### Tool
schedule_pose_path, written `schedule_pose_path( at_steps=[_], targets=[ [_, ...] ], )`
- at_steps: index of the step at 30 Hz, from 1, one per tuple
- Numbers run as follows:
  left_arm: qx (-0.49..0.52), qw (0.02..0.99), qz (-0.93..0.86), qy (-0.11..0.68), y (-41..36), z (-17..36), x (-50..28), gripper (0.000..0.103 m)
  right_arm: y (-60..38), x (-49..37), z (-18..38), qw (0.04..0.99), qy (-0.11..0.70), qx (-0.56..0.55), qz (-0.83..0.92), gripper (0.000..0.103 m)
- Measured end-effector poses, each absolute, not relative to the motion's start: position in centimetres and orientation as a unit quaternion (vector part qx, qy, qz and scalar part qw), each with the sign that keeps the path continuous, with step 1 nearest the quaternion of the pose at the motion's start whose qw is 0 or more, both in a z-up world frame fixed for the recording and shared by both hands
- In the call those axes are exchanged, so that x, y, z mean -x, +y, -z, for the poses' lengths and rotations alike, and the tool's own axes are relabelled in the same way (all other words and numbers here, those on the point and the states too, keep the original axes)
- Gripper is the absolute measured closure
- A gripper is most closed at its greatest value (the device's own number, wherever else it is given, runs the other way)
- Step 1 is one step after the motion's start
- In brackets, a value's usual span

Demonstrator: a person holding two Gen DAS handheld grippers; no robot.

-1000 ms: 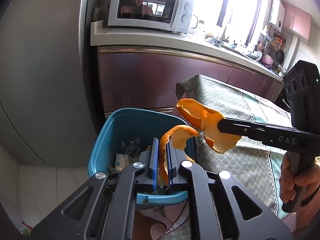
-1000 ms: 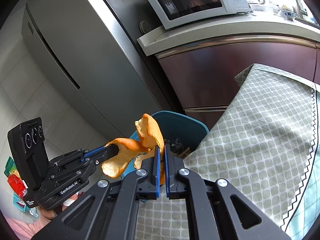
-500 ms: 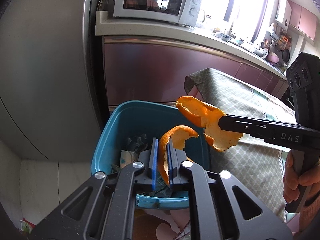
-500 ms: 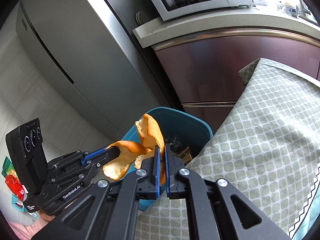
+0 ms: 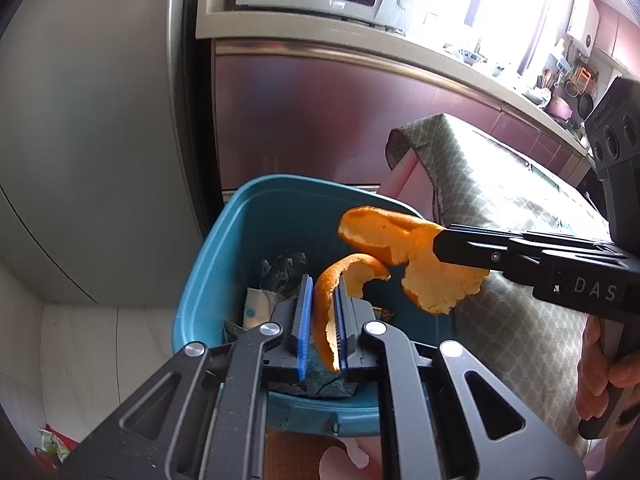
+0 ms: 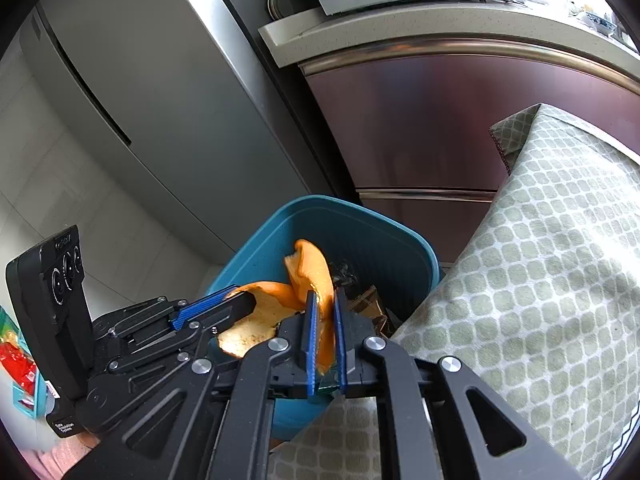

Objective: Collect trash
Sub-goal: 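Lower both grippers into the teal bin and open them to drop the peels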

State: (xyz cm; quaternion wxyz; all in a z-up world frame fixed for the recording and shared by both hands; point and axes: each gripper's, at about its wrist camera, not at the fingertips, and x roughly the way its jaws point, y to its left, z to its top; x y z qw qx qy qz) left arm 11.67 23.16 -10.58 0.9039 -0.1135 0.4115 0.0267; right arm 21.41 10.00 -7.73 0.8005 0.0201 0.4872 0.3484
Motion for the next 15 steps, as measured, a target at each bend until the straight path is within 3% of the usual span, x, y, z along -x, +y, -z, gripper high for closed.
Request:
schedule_pose_path(
  at_steps=[6,11,15],
  targets=[
    [0.116,0.898,-0.029,0.424,23.0,12.2,-13.0,0.087,10.5,-21.8,8.3,0.800,0.492,-0.015,-0.344,0.092],
    [0.114,0.901,-0.028,0.417,22.6,12.3,-13.0,0.075,10.1,-21.7,8.4,0.801,0.492,-0.020,-0.341,0.088],
    [0.108,0.908,-0.027,0.405,22.3,11.7,-12.2,0.071,9.2,-21.0,8.0,0.808,0.481,-0.017,-0.340,0.082]
  ],
)
